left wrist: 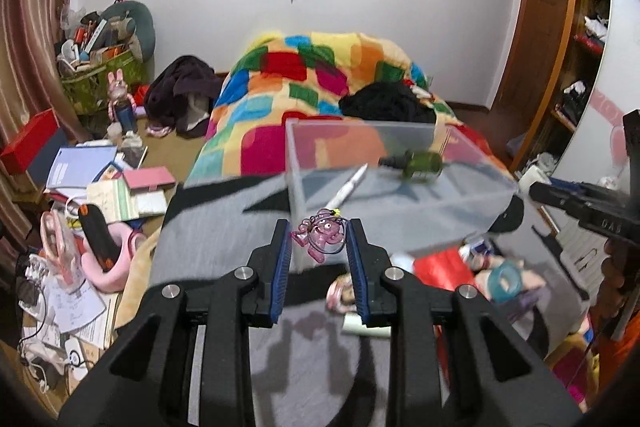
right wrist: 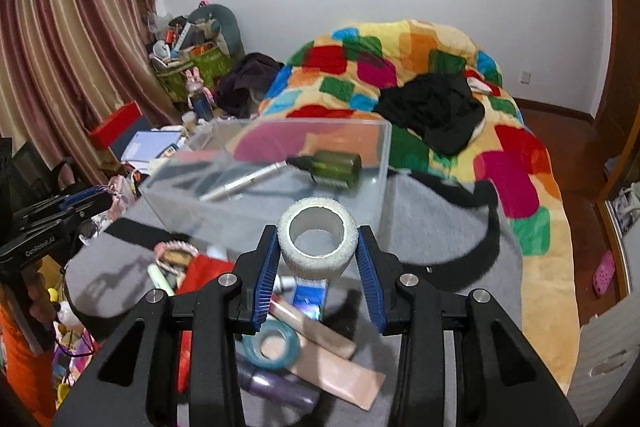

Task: Organize objects
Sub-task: 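Grasp the pink hair clip with the left gripper, then drop the pink clip into the box with the left while the right places the white tape roll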

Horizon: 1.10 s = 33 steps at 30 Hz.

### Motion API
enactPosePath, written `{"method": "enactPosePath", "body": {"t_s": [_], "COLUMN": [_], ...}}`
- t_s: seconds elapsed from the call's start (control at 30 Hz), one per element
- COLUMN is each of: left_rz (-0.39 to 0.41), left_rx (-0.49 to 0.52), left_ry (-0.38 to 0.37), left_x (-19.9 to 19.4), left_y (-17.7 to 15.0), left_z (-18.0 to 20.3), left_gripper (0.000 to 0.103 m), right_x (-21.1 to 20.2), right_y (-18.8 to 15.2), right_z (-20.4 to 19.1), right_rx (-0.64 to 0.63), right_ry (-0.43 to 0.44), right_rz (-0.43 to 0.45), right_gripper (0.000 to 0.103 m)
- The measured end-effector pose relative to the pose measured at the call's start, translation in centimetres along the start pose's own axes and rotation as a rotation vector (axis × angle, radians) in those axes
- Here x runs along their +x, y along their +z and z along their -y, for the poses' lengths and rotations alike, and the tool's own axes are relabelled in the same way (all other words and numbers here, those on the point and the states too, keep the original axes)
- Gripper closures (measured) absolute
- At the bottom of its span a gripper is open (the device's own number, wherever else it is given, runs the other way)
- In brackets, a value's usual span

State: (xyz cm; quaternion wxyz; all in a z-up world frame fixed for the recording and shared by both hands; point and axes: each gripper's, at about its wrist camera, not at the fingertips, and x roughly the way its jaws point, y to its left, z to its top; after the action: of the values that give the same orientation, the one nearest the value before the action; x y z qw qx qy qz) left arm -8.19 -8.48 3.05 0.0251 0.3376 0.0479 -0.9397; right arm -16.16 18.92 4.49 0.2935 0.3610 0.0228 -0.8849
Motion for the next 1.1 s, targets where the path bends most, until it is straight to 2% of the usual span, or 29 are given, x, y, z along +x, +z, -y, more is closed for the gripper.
{"method": "enactPosePath", "body": {"t_s": [0.17,0.3,0.63,0.9,1.1], "left_rz": [0.016,0.0,-0.103,-0.168,-0.188], "left_rx": [-0.013,-0.027,0.005,0.036,0.03], "left_ry": [-0.016,-0.038,-0.035,-0.062,-0.078], "left_x": [0.8,2.1,7.4,9.5,9.8], "left_y": [1.8,2.7,3.4,3.2,2.9], "left_z": [0.5,0.7,2.1,3.6,3.8], "left_gripper": [0.076,0.076,0.076,0.075,0.075], "right_x": [0.7,2.1,6.6,9.3,9.5], "right_y": [1.4,2.6,3.8,3.6,3.3], "right_z": [-0.7,-1.0,-1.9,-2.4,-2.9], "right_rx": [-0.004,-0.008,-0.028,-0.048,-0.061], "right_ry": [0.0,0.002,-0.037,-0.034,-0.028], "right_rz": [0.016,0.005,-0.09,-0.178,-0.184], "right_gripper": [0.068,0.068,0.068,0.068,0.067]}}
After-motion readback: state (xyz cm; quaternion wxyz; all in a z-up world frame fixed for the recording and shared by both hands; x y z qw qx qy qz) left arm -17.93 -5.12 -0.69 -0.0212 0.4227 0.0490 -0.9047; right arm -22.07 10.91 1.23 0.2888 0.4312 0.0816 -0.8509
